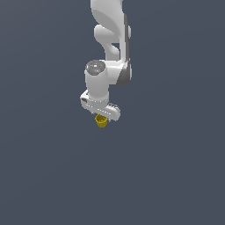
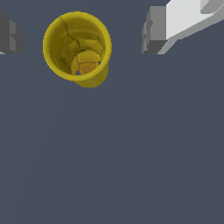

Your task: Pick up the object and move it to a goal position.

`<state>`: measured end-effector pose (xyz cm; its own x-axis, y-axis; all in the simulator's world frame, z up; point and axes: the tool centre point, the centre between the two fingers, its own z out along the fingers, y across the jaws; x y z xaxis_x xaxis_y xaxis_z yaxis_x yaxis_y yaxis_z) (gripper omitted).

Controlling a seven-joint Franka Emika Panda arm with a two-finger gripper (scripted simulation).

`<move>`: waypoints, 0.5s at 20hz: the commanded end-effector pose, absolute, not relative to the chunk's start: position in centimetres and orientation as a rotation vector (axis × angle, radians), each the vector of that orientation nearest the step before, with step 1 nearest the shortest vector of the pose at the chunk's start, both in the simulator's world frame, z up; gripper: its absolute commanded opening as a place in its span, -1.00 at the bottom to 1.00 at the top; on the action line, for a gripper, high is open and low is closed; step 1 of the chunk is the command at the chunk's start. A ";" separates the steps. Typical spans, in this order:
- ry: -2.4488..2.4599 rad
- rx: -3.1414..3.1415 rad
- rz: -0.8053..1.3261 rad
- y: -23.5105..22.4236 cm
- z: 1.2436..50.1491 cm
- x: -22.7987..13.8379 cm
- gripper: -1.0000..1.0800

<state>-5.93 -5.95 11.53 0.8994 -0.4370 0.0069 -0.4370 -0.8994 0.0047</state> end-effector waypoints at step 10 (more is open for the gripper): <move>-0.953 2.994 0.000 -6.5 9.7 -8.3 0.92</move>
<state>-8.18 -6.45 9.79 0.8225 -0.5688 0.0002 -0.5688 -0.8225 0.0005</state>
